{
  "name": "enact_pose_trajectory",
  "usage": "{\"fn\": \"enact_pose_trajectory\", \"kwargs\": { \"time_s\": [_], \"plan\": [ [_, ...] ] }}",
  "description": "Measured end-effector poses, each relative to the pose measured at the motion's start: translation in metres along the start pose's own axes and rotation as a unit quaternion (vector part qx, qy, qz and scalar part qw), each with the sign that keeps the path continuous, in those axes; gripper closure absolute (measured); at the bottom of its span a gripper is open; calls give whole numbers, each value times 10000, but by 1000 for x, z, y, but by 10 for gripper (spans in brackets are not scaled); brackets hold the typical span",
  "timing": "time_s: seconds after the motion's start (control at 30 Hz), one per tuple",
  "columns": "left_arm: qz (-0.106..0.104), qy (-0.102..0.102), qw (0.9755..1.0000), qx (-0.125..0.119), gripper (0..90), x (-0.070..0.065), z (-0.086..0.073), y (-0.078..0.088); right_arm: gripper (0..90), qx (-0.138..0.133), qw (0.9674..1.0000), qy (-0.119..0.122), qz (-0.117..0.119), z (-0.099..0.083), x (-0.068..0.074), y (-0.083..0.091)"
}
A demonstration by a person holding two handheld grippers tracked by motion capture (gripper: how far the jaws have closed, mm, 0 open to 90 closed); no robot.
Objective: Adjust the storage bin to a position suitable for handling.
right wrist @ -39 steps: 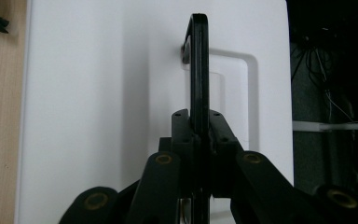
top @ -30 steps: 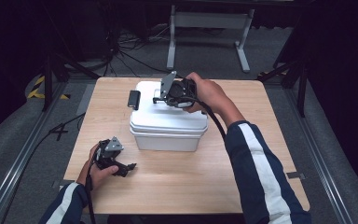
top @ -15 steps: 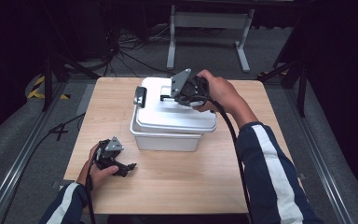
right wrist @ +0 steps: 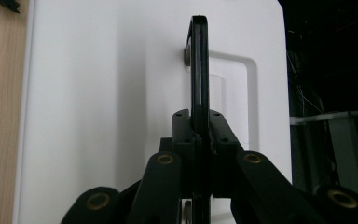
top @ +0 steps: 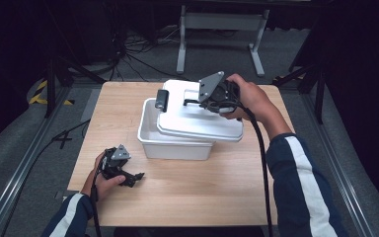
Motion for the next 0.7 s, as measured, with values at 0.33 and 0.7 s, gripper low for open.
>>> {"fn": "enact_pose_trajectory", "kwargs": {
  "time_s": [0.33, 0.7],
  "plan": [
    [-2, -8, 10000, 4, 3, 0, 0, 0, 847, 49, 9998, -184, -33, -36, 0, 22],
    [-1, -7, 10000, 3, 3, 0, 0, 0, 847, 20, 9992, -375, -156, -69, -1, 44]
  ]
}}
Point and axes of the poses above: each handheld gripper's, and its own axes: y roughly backward along the jaws, z roughly out of its top, x roughly to its left, the point moved 7 cm from there along -y, roughly forward along the jaws, and after that the axes turned 3 degrees about z, right-handed, at the moved point
